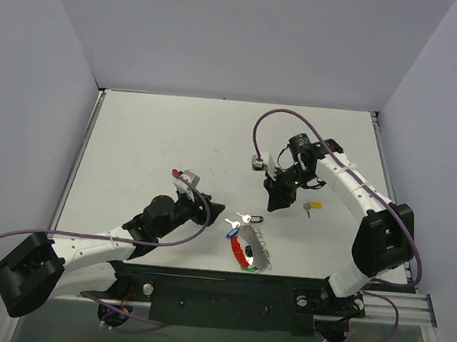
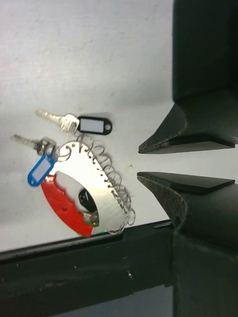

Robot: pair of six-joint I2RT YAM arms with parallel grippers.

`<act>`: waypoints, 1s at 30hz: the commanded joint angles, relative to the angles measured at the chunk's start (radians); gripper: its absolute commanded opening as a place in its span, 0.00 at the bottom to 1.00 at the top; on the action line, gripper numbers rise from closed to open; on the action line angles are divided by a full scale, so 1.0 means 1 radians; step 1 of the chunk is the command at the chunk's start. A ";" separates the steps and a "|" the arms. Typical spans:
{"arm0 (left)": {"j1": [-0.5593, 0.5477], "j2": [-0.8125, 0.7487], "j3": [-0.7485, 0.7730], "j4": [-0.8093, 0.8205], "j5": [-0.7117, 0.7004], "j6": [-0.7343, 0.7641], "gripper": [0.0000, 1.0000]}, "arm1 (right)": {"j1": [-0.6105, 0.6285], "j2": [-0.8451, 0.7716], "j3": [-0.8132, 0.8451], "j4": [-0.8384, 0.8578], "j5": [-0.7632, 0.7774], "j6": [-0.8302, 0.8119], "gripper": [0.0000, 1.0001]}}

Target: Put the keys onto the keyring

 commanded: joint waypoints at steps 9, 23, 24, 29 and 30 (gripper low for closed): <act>0.035 -0.012 0.142 -0.160 0.120 -0.114 0.74 | -0.265 -0.416 -0.320 0.363 0.069 0.303 0.50; 0.029 -0.001 0.113 -0.222 0.147 -0.243 0.73 | -0.191 -0.460 -0.446 0.099 -0.048 -0.205 0.70; 0.031 -0.025 0.103 -0.226 0.123 -0.246 0.73 | -0.170 -0.457 -0.459 0.119 0.006 -0.199 0.70; 0.079 -0.111 0.048 -0.220 0.119 -0.281 0.74 | -0.062 -0.414 -0.452 0.066 0.046 -0.390 0.72; 0.087 -0.118 0.047 -0.220 0.131 -0.280 0.74 | -0.042 -0.386 -0.438 0.005 0.051 -0.508 0.72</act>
